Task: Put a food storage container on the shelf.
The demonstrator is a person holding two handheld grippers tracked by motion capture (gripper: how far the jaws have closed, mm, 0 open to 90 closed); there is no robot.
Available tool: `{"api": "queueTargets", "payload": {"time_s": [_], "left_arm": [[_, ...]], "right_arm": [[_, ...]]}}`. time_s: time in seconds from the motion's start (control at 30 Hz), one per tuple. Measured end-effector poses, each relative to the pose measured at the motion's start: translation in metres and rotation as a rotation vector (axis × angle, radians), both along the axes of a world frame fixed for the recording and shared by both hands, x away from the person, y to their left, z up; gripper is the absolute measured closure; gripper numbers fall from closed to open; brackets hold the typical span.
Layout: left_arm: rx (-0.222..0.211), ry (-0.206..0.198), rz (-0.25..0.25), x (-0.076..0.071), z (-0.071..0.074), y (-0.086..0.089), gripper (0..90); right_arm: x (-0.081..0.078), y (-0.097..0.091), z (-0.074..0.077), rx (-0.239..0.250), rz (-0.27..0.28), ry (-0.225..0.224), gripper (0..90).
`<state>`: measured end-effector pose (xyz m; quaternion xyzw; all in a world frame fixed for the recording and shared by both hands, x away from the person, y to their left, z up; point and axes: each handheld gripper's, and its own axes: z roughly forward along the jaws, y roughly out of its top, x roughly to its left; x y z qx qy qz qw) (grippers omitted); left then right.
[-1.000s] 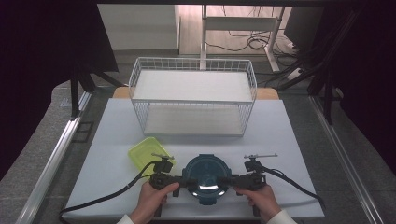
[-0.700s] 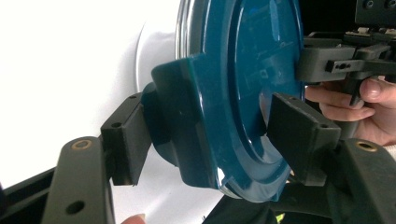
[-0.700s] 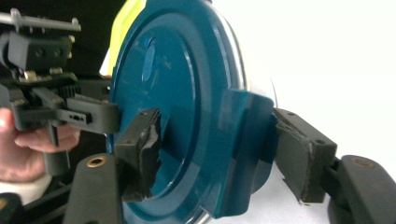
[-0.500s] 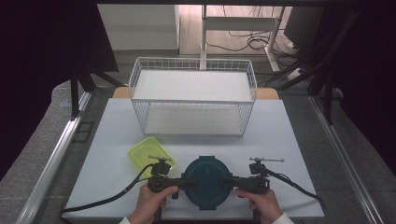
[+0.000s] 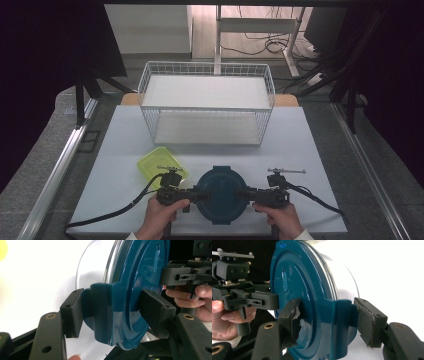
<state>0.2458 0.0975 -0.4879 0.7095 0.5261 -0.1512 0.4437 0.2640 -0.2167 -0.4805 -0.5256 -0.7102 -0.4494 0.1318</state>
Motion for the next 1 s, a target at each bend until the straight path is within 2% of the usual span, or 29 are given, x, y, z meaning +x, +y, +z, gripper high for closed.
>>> {"api": "queueTargets", "payload": {"time_s": [0.17, 0.37, 0.73, 1.0], "left_arm": [[-0.013, -0.021, -0.003, 0.001, 0.007, -0.001, 38.1], [0.009, -0.061, -0.016, 0.004, 0.020, 0.003, 38.3], [-0.004, -0.136, -0.003, 0.013, 0.055, 0.011, 38.3], [-0.015, -0.166, 0.002, 0.022, 0.075, 0.017, 38.3]], "right_arm": [[0.000, -0.001, 0.010, -0.004, 0.002, -0.043, 39.8], [0.003, 0.002, 0.019, -0.002, 0.018, -0.077, 39.8], [0.010, 0.009, 0.053, 0.002, 0.020, -0.186, 39.9], [0.020, 0.015, 0.079, -0.011, 0.027, -0.235, 39.9]]}}
